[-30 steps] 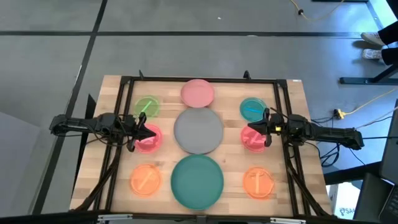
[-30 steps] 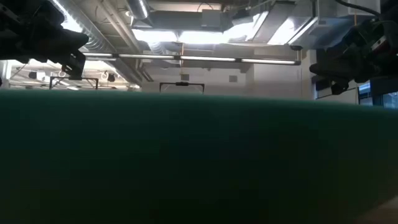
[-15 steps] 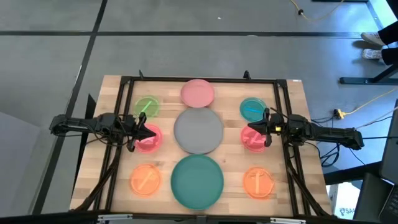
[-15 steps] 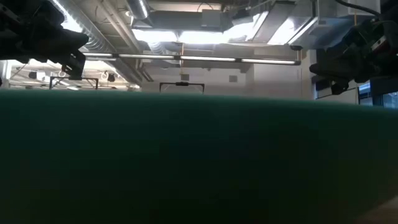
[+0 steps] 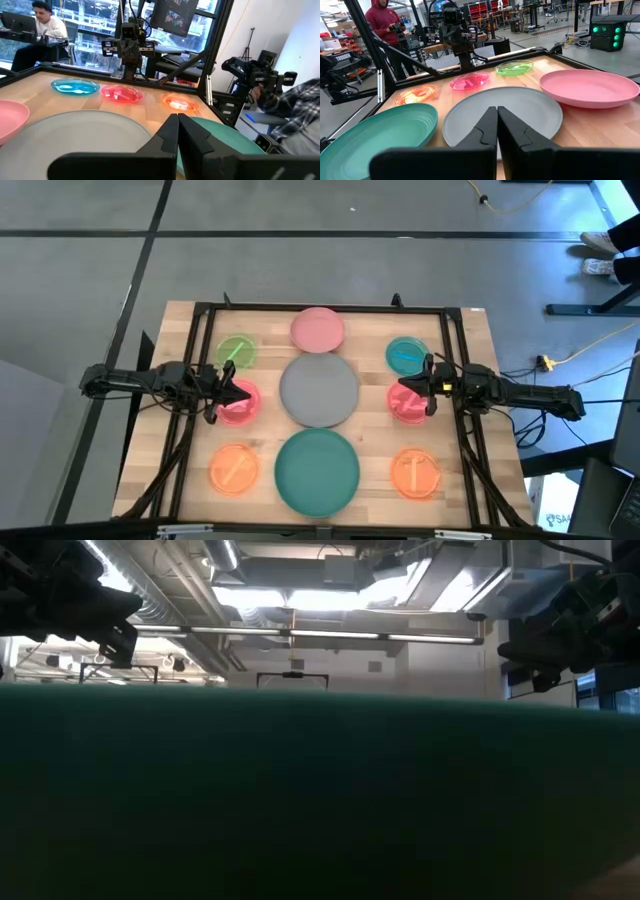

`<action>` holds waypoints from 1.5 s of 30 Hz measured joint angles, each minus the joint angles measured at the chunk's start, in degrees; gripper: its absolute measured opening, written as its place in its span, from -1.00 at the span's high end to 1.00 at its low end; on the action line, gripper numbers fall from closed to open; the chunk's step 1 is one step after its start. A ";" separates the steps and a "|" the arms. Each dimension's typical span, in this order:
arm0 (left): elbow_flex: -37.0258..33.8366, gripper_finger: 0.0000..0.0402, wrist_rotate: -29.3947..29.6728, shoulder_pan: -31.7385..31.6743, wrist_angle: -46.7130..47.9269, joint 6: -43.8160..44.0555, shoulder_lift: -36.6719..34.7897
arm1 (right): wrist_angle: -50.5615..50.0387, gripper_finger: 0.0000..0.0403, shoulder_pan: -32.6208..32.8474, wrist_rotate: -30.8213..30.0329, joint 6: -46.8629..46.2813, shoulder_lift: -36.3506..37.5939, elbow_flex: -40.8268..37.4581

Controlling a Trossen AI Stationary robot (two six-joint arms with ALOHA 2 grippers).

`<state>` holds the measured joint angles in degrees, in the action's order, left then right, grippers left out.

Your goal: Stack plastic plates

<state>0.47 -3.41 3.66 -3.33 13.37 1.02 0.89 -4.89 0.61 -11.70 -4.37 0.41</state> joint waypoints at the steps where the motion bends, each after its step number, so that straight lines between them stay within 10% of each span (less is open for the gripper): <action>1: 0.00 0.99 0.39 0.00 -0.55 -0.15 0.00 | -0.02 0.99 -0.02 0.01 0.00 -0.01 0.01; 11: -0.01 0.99 12.13 0.00 -7.64 -8.87 0.00 | 1.73 0.99 -0.02 0.01 -0.86 0.01 -0.01; 25: 0.00 0.99 14.29 -0.02 -20.94 -16.91 0.00 | 9.78 0.99 0.00 -1.83 -2.86 -2.28 -0.01; 45: 0.00 0.99 12.98 -0.01 -22.93 -19.55 0.52 | 33.01 0.99 14.17 -8.19 5.05 -58.54 17.19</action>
<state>0.47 9.57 3.65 -26.26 -6.18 1.54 33.89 9.28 -7.58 -6.65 -62.91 17.60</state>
